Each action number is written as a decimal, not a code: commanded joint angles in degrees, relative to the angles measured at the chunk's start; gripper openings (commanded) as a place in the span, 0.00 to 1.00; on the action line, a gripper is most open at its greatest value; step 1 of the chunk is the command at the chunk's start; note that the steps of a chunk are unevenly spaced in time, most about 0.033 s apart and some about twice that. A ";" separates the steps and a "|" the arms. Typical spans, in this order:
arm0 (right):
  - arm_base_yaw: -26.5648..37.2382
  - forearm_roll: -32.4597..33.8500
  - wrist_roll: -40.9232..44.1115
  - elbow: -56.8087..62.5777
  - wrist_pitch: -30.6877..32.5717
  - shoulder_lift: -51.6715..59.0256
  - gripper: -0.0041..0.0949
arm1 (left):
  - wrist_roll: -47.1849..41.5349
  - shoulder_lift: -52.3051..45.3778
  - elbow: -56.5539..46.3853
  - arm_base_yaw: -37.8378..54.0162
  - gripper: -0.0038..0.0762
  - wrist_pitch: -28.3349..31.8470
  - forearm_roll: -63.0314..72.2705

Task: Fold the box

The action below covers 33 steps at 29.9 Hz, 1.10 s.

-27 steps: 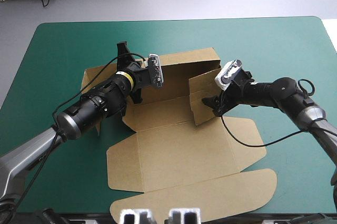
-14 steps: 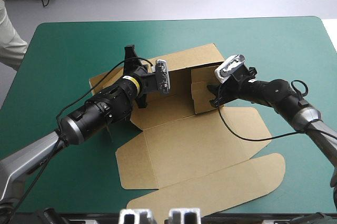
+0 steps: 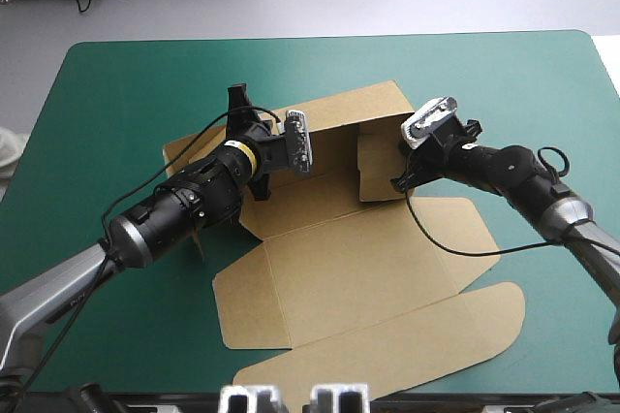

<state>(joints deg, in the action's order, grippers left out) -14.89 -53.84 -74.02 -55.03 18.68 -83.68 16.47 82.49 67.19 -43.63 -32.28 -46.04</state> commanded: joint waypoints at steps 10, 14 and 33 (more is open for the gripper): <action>-0.36 -0.46 -0.81 -1.79 2.33 2.04 0.02 | -0.60 -1.78 1.60 -1.10 0.20 4.34 1.67; -0.36 -0.46 -0.72 -1.79 2.50 2.04 0.02 | -0.60 -1.78 1.60 -1.10 0.20 4.34 1.45; 1.18 0.66 1.70 -1.79 6.64 2.70 0.18 | -0.60 -1.78 1.60 -1.10 0.04 2.43 0.58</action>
<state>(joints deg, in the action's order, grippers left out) -14.55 -53.37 -72.14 -55.08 21.05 -83.60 16.46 82.49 67.19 -44.05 -30.72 -45.90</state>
